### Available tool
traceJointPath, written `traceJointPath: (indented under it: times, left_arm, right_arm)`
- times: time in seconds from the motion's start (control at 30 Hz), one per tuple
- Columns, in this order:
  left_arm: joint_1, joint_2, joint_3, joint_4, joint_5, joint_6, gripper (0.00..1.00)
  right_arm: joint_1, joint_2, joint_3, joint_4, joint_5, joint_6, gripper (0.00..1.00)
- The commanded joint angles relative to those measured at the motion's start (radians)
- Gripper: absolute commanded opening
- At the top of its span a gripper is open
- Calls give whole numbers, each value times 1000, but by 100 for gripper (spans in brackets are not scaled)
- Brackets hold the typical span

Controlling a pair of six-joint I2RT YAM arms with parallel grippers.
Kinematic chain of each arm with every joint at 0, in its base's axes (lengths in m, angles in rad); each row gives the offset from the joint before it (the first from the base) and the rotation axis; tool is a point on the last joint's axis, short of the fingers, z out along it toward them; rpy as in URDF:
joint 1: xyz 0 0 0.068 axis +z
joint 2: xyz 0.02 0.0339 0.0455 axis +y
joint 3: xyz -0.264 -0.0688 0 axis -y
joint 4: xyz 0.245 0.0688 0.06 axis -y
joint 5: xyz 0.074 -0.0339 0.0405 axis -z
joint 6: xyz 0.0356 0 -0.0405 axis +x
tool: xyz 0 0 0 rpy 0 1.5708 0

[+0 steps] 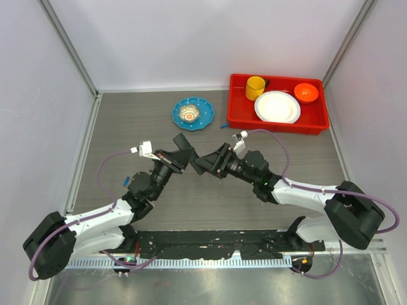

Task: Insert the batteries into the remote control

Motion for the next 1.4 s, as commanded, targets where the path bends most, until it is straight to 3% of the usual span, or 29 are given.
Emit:
traceJointPath:
  times: [0.0,0.23,0.43,0.53,0.67,0.97,1.13,1.23,1.37]
  left_arm:
    - [-7,-5,-18,87,-18,-27,0]
    - [-5,1,-26,90,-32,-67,0]
    - [-7,13,-25,81,-61,-97,1]
    - [-5,21,-29,83,-70,-128,0]
    - [-5,35,-41,86,-93,-178,0]
    - [15,90,-58,178,-75,-323,0]
    - [119,151,-53,145,140,-490,0]
    - [144,217,-29,219,253,-507,0]
    - [148,269,-6,259,301,-508,0]
  right_arm:
    - [8,-28,35,-20,2,-4,69]
    - [6,-68,61,-81,-1,-36,80]
    - [7,-135,130,-264,-7,-148,87]
    - [7,-162,188,-422,8,-249,89]
    - [11,-209,326,-824,99,-451,90]
    - [15,-241,434,-1110,215,-680,91]
    - [95,-208,585,-1282,410,-848,89]
    - [136,-172,676,-1376,435,-887,89]
    - [185,-119,733,-1424,432,-909,88]
